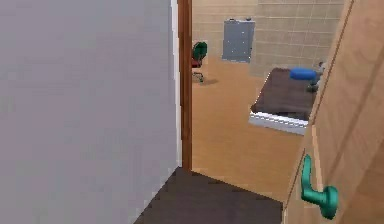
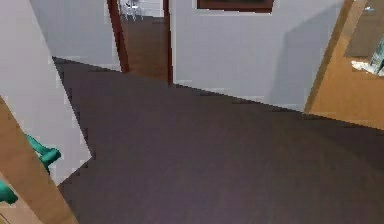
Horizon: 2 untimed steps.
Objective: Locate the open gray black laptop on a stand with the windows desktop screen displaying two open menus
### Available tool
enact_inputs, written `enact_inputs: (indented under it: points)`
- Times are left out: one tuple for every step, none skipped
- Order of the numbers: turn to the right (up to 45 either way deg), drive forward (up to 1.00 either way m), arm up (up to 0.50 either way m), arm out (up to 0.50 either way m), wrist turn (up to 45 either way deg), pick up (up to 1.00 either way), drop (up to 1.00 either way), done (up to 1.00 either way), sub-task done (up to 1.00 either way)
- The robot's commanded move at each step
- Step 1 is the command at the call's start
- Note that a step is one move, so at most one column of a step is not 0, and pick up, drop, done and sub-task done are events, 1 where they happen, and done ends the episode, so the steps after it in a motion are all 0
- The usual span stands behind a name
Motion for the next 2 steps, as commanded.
enact_inputs:
  points:
    - [-36.0,0.00,0.00,0.00,0.0,0.00,0.00,0.00,0.00]
    - [0.0,0.35,0.00,0.00,0.0,0.00,0.00,0.00,0.00]
